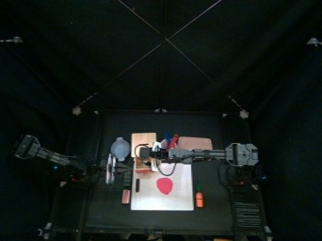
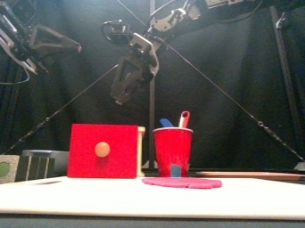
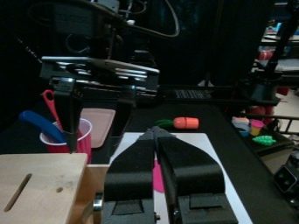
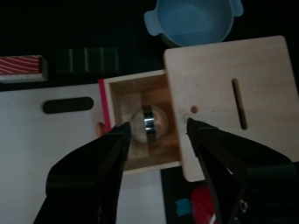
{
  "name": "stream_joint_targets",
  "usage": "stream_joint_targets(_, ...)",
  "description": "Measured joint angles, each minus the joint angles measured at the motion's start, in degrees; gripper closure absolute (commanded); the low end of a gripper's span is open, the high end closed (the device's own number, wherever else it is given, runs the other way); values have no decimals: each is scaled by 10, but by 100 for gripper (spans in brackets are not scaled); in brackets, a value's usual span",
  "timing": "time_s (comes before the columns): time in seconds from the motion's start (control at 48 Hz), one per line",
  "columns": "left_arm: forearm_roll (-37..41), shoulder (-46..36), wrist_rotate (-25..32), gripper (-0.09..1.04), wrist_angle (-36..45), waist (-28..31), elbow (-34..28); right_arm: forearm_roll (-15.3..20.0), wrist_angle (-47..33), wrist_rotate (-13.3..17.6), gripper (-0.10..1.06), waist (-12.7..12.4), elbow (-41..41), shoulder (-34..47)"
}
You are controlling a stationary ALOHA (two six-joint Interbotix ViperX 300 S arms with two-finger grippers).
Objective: Get the cutter from the drawer then cut the dough then place the extra dough in the bowl
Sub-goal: Place the cutter on the board
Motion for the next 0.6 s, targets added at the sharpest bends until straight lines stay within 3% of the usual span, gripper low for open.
stream_joint_targets(0.229, 1, 0, 0, 57, 0, 9, 4, 22, 1, 0, 11, 5, -6, 29)
stream_joint_targets(0.604, 0, 0, -1, 58, 2, 10, 4, 19, 26, -4, 11, 3, -33, 66)
